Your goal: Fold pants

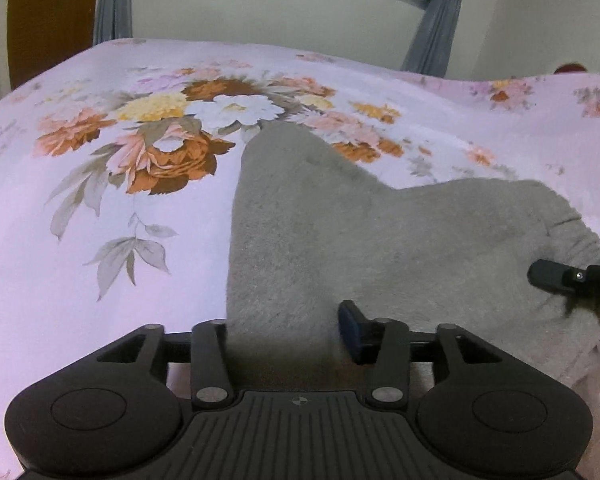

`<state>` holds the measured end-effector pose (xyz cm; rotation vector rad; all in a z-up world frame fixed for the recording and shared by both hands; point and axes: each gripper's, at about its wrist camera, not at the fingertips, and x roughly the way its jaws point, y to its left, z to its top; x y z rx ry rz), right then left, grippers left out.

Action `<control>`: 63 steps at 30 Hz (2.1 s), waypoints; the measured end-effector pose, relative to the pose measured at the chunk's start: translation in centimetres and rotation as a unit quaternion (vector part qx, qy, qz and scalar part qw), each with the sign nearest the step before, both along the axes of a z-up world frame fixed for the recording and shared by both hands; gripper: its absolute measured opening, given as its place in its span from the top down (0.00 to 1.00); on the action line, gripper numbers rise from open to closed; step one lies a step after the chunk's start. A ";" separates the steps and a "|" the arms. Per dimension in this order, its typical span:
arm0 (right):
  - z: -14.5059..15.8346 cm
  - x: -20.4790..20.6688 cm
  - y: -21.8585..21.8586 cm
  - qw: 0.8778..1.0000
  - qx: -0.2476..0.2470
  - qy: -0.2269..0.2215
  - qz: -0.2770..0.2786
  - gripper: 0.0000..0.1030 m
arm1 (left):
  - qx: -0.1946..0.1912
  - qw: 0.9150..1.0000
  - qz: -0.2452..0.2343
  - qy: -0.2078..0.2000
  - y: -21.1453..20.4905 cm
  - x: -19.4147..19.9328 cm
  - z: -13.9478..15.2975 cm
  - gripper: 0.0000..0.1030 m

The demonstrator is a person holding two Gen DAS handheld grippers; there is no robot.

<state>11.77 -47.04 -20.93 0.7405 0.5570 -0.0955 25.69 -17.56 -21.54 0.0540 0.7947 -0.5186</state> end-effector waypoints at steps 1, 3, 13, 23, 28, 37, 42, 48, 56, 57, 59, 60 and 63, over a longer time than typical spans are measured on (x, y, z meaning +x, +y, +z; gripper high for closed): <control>0.0 -0.1 0.1 1.000 -0.008 0.005 -0.006 0.35 | 0.008 1.000 0.000 -0.005 -0.1 -0.1 0.0 0.46; 0.3 -0.3 0.1 0.999 -0.019 0.020 -0.028 0.29 | 0.023 1.000 0.012 -0.004 0.1 0.0 0.2 0.31; 5.6 -2.5 3.0 0.985 -0.161 0.006 -0.063 0.25 | 0.065 0.995 0.045 -0.063 1.3 -2.3 3.3 0.19; 6.3 -1.4 9.4 0.959 -0.283 0.030 0.003 0.47 | 0.071 0.996 0.015 -0.060 -0.7 -5.0 4.0 0.19; 3.2 -0.4 9.7 0.946 -0.314 0.081 0.015 0.47 | 0.093 0.995 0.018 -0.039 -1.0 -5.0 1.5 0.19; 3.4 -0.5 10.4 0.944 -0.319 0.084 0.017 0.41 | 0.101 0.994 0.019 -0.031 -1.2 -5.1 2.3 0.19; 5.1 -2.3 10.8 0.950 -0.307 0.056 -0.006 0.41 | 0.094 0.994 0.009 -0.049 -1.0 -6.6 3.8 0.19; 4.5 -2.5 11.3 0.939 -0.332 0.086 -0.012 0.42 | 0.096 0.995 -0.002 -0.040 -1.5 -7.5 3.9 0.19; 4.7 -3.4 11.0 0.946 -0.311 0.088 -0.015 0.42 | 0.101 0.994 0.003 -0.031 -1.7 -8.0 3.7 0.19; 5.0 -3.7 11.1 0.947 -0.309 0.084 -0.016 0.42 | 0.101 0.994 0.003 -0.033 -1.6 -8.2 3.9 0.19; 5.2 -4.1 11.1 0.951 -0.300 0.081 -0.015 0.41 | 0.103 0.994 0.002 -0.033 -1.5 -8.5 4.2 0.18; 5.2 -4.4 11.2 0.953 -0.291 0.080 -0.014 0.41 | 0.102 0.994 0.002 -0.030 -1.5 -8.7 4.3 0.17; 5.3 -5.1 11.3 0.960 -0.269 0.077 -0.012 0.40 | 0.101 0.995 0.000 -0.026 -1.4 -9.3 4.8 0.00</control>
